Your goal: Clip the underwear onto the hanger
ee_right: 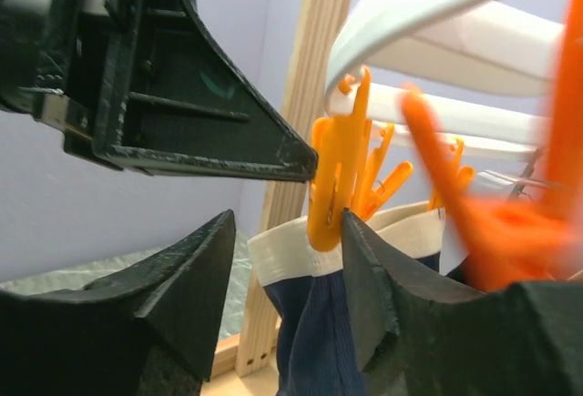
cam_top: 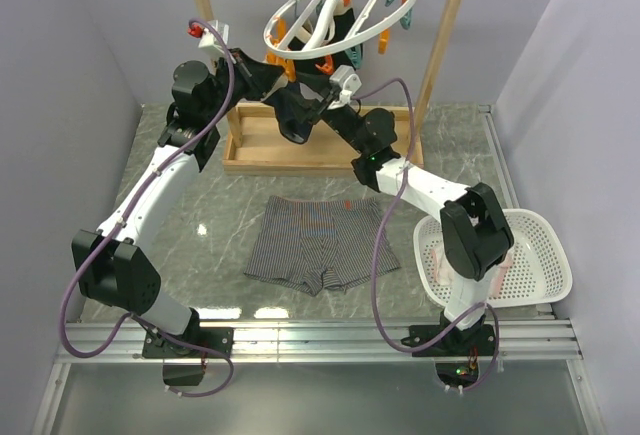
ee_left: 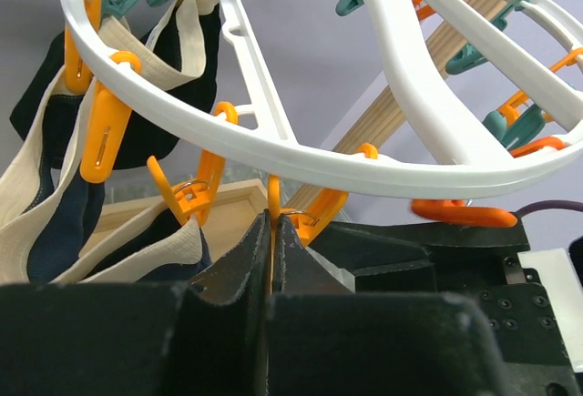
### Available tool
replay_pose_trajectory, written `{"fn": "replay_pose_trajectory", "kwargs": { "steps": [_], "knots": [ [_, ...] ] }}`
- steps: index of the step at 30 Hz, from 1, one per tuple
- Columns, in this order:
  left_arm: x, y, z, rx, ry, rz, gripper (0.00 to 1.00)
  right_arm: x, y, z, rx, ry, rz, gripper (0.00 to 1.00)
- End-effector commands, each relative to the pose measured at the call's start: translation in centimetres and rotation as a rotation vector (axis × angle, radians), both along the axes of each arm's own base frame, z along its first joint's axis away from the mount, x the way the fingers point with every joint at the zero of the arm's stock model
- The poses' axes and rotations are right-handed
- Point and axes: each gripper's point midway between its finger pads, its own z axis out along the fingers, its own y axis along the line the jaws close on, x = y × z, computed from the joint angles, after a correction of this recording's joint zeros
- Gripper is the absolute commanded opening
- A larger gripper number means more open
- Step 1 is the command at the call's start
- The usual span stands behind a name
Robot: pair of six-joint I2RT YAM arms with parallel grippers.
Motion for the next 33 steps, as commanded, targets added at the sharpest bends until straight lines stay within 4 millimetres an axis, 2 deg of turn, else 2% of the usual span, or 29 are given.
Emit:
{"fn": "replay_pose_trajectory", "kwargs": {
  "steps": [1,12,15,18,19,21,22,23,24,29,33],
  "knots": [
    [-1.2,-0.3,1.8,-0.003,-0.052,-0.036,0.01,0.1,0.2,1.8,0.031,-0.034,-0.025,0.56],
    [-1.8,-0.4,1.6,0.008,-0.054,-0.055,0.01,1.1,0.1,2.4,0.061,-0.013,-0.047,0.48],
    [-1.7,-0.4,1.4,0.011,-0.051,-0.051,0.0,1.1,0.2,2.7,0.069,-0.016,-0.047,0.3],
    [-1.8,-0.4,1.6,0.01,-0.054,-0.051,0.01,1.3,0.3,2.5,0.061,-0.009,-0.056,0.22],
    [-1.9,-0.3,1.8,0.01,-0.055,-0.051,0.07,1.4,0.3,2.6,0.059,-0.016,-0.062,0.16],
    [-2.1,-0.2,2.0,0.005,-0.057,-0.052,0.12,1.4,0.4,2.5,0.053,-0.016,-0.063,0.09],
    [-2.4,-0.1,2.5,0.003,-0.068,-0.055,0.16,1.5,0.3,2.5,0.05,-0.016,-0.068,0.07],
    [-2.6,0.0,2.8,0.003,-0.081,-0.059,0.25,1.4,0.4,2.5,0.051,-0.018,-0.065,0.03],
    [-3.1,0.0,3.0,0.006,-0.093,-0.073,0.27,1.3,0.4,2.6,0.051,-0.018,-0.065,0.01],
    [-4.4,0.8,3.5,0.009,-0.111,-0.088,0.4,1.1,0.3,2.6,0.053,-0.015,-0.058,0.0],
    [-4.1,0.7,3.3,0.0,-0.107,-0.093,0.47,0.7,0.7,2.5,0.046,-0.019,-0.043,0.0]
  ]
}}
